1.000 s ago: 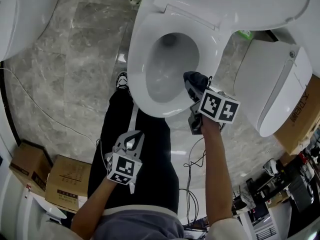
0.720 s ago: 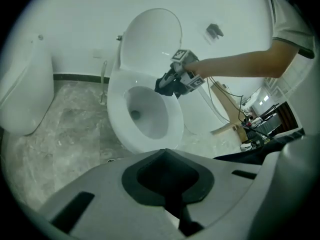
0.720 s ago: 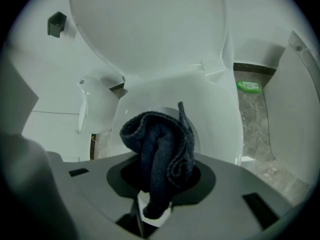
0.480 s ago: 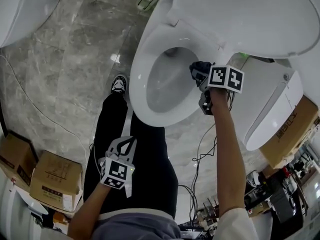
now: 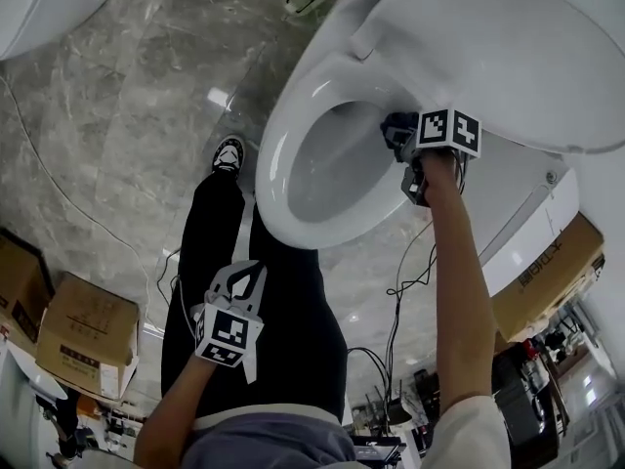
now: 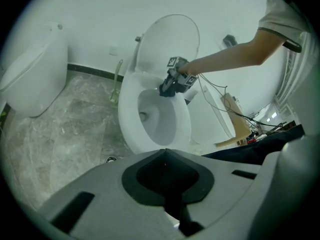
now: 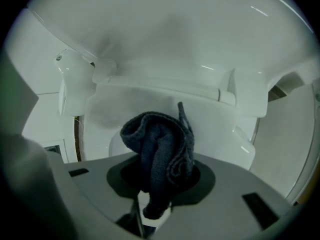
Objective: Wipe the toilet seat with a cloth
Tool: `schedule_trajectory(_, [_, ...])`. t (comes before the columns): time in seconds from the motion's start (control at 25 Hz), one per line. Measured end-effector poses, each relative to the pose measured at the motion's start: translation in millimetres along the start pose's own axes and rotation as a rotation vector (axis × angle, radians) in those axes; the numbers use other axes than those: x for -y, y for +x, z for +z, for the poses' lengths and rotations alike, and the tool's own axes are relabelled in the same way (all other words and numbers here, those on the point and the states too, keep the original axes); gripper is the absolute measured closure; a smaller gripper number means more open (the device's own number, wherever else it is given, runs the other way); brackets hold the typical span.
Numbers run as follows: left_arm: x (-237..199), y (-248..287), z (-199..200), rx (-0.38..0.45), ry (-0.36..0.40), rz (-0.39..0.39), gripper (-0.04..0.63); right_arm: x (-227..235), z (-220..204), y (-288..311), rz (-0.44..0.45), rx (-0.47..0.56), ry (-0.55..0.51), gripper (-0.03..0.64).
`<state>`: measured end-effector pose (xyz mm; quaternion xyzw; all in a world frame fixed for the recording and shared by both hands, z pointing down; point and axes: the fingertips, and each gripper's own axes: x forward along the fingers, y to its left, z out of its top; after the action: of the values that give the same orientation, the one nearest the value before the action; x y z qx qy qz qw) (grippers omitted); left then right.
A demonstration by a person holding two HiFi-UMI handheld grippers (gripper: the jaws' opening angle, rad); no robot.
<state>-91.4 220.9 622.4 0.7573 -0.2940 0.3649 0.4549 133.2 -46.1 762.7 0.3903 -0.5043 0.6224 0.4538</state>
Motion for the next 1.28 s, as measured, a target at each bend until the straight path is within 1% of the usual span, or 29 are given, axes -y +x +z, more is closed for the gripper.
schedule_trajectory(0.16, [-1.4,0.3,5.1,0.009,-0.026,-0.009,0.586,-9.7,11.5,-6.2,-0.006,-0.043,-0.028,0.511])
schedule_trajectory(0.4, [-11.1,-3.5,6.5,0.029,-0.068,-0.002,0.586,-32.5,27.5,-6.7,-0.057,-0.083,-0.138,0.511])
schedule_trajectory(0.6, [-23.6,-13.3,-0.4,0.045,-0.096,-0.002,0.586,-60.4,32.3,-2.8,-0.082,-0.075,-0.207,0.511])
schedule_trajectory(0.8, [-25.4,-16.2,-4.0,0.052,-0.114,-0.009,0.586,-78.2,39.1,-4.4,-0.117,-0.061,-0.289,0.509])
schedule_trajectory(0.88, [-27.2,-18.8,-7.2,0.055,-0.116,-0.014,0.586,-87.3,39.9,-4.8,-0.117,-0.051,-0.311,0.509])
schedule_trajectory(1.12, [-37.6,-26.1,-16.9,0.055,-0.119,-0.021,0.586,-117.4,38.3,-3.3,-0.078,0.023,-0.294,0.509])
schedule_trajectory(1.28, [-40.7,-32.8,-20.6,0.067,-0.109,-0.025,0.586,-130.0,34.0,-2.9,-0.03,0.116,-0.205,0.509])
